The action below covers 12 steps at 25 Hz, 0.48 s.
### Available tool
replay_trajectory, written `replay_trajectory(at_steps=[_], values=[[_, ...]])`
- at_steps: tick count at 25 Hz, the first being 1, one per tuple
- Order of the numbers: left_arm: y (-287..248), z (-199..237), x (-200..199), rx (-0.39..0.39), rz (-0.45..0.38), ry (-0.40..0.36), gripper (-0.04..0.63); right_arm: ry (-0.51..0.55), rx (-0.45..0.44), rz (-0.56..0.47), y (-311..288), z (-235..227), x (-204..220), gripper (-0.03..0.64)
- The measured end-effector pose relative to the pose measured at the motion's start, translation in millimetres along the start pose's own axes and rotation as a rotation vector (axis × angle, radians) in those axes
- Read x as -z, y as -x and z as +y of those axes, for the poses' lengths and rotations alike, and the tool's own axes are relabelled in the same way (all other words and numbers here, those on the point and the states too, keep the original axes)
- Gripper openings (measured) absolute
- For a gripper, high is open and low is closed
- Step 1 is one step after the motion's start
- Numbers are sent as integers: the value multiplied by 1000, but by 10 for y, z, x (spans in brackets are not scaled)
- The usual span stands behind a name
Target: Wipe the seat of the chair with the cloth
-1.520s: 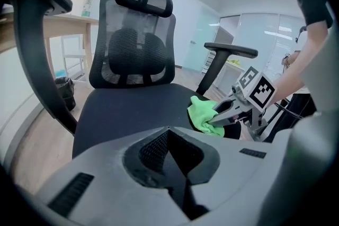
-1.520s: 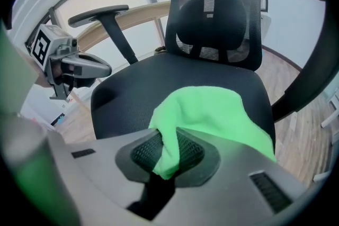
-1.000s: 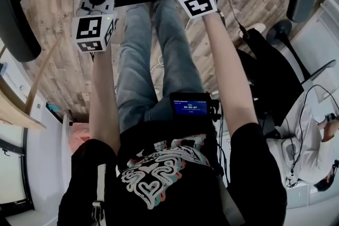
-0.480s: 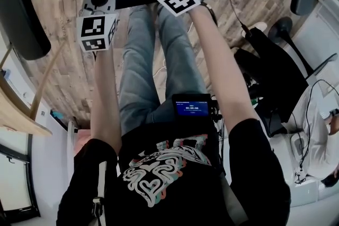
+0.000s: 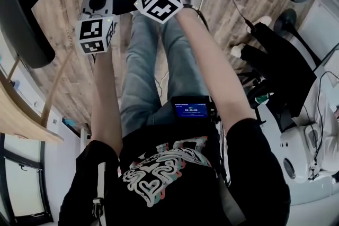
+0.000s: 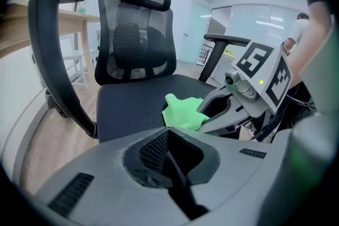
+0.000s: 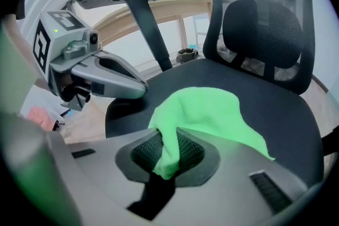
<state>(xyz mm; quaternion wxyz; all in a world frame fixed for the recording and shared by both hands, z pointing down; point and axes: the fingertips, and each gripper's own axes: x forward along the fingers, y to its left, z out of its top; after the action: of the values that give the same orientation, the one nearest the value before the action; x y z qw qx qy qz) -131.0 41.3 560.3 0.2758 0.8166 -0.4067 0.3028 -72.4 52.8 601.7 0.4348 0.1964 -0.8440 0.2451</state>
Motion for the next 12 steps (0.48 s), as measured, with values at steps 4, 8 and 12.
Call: replay_trajectory(at_steps=[4,8,12], values=[[-34,-55,-17,15,14,-19,-1,47,-15,-18,-44,135,-18,54],[-28,-44,-34,31,15,-36,0,60,7,-11,-84,183,-37,54],[-49,-24,-96,52,6,-66,0,86,37,-6,-115,193,-55,54]])
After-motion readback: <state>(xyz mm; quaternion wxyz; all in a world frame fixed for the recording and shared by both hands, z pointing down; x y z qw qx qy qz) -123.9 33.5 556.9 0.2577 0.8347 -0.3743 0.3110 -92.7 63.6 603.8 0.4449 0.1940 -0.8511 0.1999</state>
